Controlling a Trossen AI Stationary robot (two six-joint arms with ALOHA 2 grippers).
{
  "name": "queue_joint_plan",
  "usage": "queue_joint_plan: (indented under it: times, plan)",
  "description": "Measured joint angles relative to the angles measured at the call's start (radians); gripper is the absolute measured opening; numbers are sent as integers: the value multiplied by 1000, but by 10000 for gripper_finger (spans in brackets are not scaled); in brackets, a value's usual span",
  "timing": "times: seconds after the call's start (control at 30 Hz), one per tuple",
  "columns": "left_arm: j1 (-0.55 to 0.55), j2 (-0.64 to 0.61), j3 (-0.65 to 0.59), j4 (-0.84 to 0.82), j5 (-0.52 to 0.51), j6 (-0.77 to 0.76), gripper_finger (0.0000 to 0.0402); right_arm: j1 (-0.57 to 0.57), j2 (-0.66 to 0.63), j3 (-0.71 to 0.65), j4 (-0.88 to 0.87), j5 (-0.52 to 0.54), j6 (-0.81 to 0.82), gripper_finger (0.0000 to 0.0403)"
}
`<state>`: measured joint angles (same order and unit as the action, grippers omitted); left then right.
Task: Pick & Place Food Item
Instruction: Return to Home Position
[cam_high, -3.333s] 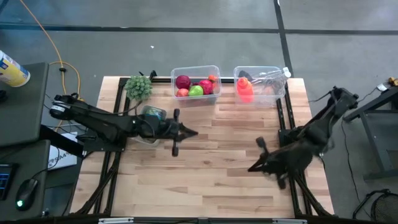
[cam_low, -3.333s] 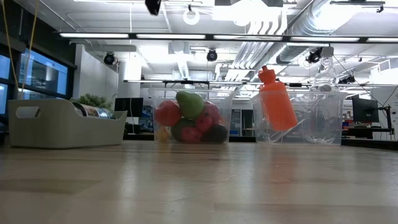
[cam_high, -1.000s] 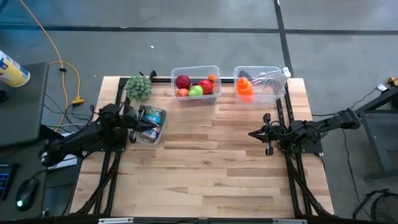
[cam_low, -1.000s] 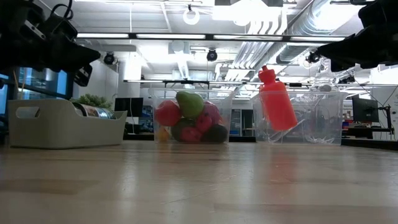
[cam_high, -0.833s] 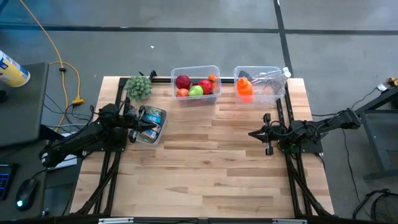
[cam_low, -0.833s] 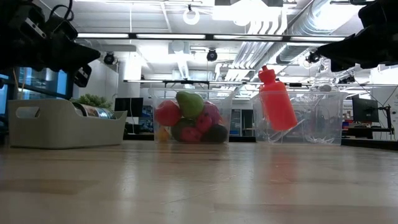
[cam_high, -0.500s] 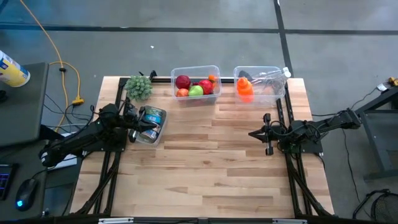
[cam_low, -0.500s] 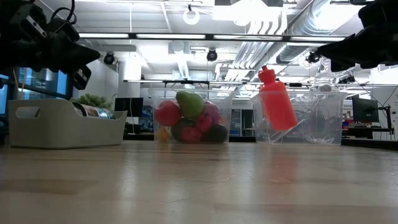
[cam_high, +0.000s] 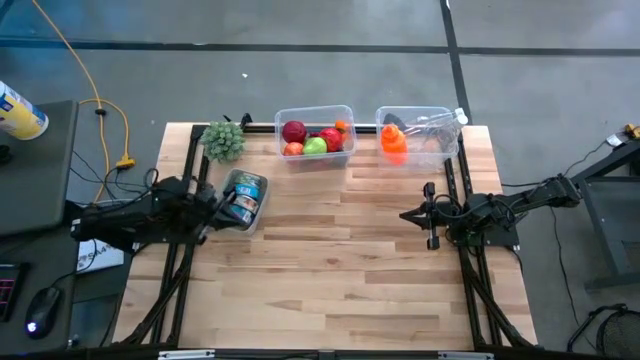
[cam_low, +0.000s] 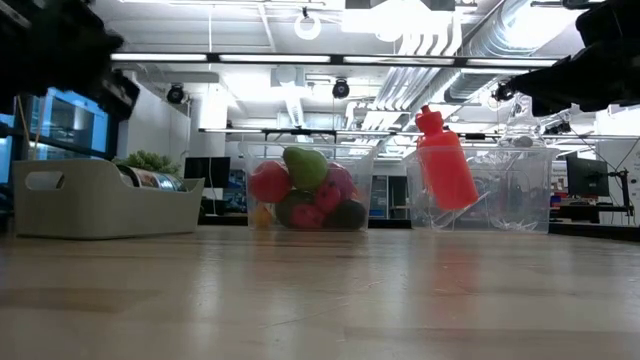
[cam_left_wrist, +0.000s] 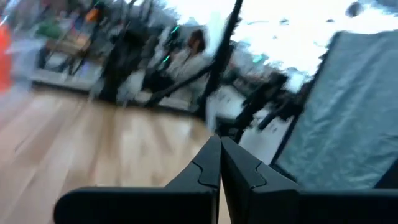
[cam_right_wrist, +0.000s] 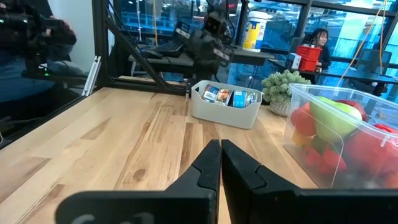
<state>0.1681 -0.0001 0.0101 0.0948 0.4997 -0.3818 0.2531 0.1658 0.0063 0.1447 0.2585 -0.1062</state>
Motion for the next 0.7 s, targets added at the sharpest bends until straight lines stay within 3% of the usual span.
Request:
queue_joint_plan:
  times: [0.2, 0.7]
  plan:
    - [-54, 3, 0, 103, 20, 0, 0, 0, 0, 0, -5, 0, 0, 2]
    - [-82, 4, 0, 105, 22, 0, 0, 0, 0, 0, -8, 0, 0, 2]
